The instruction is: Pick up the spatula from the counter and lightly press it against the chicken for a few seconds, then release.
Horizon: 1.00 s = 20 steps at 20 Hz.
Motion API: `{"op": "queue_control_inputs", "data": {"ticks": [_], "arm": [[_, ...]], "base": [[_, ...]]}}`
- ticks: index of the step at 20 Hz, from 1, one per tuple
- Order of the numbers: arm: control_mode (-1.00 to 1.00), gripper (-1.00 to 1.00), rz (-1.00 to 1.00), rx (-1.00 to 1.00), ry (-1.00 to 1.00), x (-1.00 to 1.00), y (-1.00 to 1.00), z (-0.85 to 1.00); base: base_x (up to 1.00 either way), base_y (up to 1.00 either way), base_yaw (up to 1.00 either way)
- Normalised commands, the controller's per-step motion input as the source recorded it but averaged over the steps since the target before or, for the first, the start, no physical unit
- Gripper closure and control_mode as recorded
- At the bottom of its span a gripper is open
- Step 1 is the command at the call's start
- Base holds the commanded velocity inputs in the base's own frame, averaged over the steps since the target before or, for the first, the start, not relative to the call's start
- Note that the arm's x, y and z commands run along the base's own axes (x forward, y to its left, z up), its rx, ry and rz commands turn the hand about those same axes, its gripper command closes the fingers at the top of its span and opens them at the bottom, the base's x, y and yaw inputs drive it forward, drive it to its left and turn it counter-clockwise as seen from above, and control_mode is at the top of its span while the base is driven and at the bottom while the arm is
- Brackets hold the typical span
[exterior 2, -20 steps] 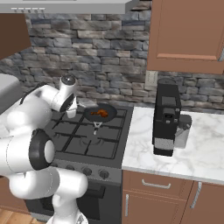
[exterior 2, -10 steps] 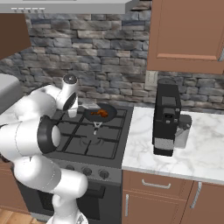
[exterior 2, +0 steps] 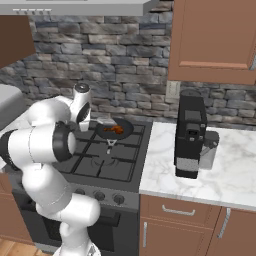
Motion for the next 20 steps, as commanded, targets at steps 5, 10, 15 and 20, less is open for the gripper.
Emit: {"op": "queue_control_inputs", "data": {"ticks": [5, 10, 15, 20], "arm": [[-1.00, 1.00, -0.03, 0.00, 0.00, 0.25, 0.00, -0.20], [-1.00, 1.00, 0.00, 0.00, 0.00, 0.20, 0.00, -0.29], [-1.00, 1.00, 0.00, 0.00, 0.00, 0.23, 0.00, -0.21], [-1.00, 1.00, 0.00, 0.00, 0.00, 0.26, 0.00, -0.16]], "base": [[0.00, 0.00, 0.00], [0.00, 0.00, 0.00], [0.00, 0.00, 0.00], [0.00, 0.00, 0.00]]}}
